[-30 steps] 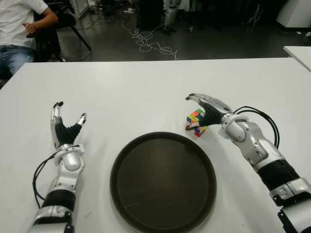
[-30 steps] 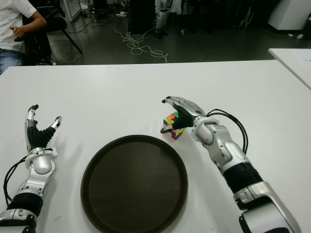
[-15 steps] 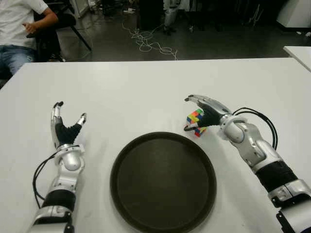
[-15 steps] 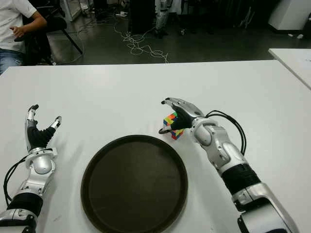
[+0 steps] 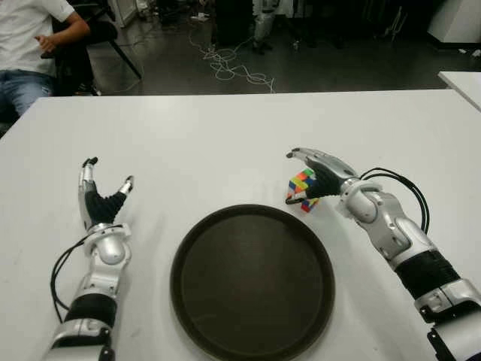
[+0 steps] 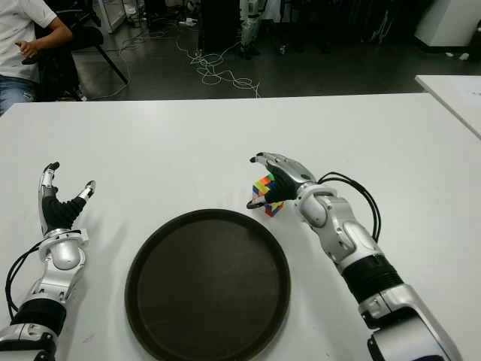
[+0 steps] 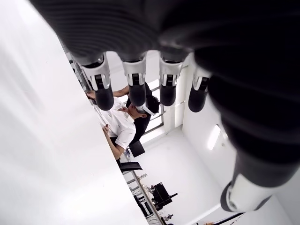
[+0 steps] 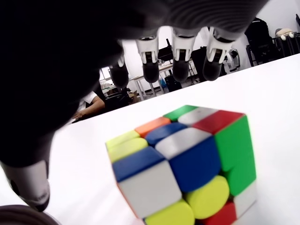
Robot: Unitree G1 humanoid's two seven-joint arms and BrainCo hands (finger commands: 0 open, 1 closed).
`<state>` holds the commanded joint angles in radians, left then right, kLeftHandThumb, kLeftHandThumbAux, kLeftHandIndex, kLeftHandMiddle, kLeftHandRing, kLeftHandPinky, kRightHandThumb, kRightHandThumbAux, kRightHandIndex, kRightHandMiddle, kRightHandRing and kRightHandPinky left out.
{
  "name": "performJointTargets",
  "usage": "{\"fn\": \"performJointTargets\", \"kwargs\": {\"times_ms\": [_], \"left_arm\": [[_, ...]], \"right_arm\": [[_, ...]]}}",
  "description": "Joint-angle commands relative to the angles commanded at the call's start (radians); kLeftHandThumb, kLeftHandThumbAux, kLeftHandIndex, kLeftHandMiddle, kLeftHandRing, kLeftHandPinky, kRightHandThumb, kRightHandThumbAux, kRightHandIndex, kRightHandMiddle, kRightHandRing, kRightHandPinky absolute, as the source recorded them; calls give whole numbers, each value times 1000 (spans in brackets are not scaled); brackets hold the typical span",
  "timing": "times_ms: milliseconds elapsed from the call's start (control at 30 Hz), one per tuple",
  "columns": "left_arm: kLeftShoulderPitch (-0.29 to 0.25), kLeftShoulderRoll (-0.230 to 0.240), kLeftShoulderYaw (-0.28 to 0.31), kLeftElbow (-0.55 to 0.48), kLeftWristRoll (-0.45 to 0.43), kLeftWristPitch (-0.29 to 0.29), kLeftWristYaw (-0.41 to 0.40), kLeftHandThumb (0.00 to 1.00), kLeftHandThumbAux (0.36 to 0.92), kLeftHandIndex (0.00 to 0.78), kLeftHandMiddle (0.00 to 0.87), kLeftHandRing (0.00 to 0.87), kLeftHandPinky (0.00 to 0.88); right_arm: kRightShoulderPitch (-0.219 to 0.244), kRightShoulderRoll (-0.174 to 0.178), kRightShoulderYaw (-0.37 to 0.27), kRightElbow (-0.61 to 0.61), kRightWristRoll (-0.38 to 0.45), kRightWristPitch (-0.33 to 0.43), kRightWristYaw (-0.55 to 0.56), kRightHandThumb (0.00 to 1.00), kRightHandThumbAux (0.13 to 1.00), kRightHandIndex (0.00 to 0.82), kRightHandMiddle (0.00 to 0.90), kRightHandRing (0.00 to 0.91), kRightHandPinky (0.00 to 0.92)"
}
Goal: Pick up the Rubik's Cube and put it in the plate
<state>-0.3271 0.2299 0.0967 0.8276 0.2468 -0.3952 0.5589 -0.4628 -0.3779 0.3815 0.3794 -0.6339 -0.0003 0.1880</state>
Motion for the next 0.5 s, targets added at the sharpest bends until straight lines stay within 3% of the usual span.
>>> {"fn": "performJointTargets", "kwargs": {"times_ms": [200,267,500], "left_arm": [[1,-1,1,-3,-2,-1,-4,0,691,0,0,0,23],[1,-1,2,-3,-4,-2,-5,0,686,0,0,0,30],[5,-5,5,-14,-10,1,-11,0,679,0,0,0,38]], "right_arm": [[17,-7,-1,-31,0,24,17,0,620,0,0,0,4],[37,-15,-5,-94,-1,53,45,0,626,0,0,0,9],[35,-16,-3,-101,3,89,77,0,637,0,0,0,16]]}}
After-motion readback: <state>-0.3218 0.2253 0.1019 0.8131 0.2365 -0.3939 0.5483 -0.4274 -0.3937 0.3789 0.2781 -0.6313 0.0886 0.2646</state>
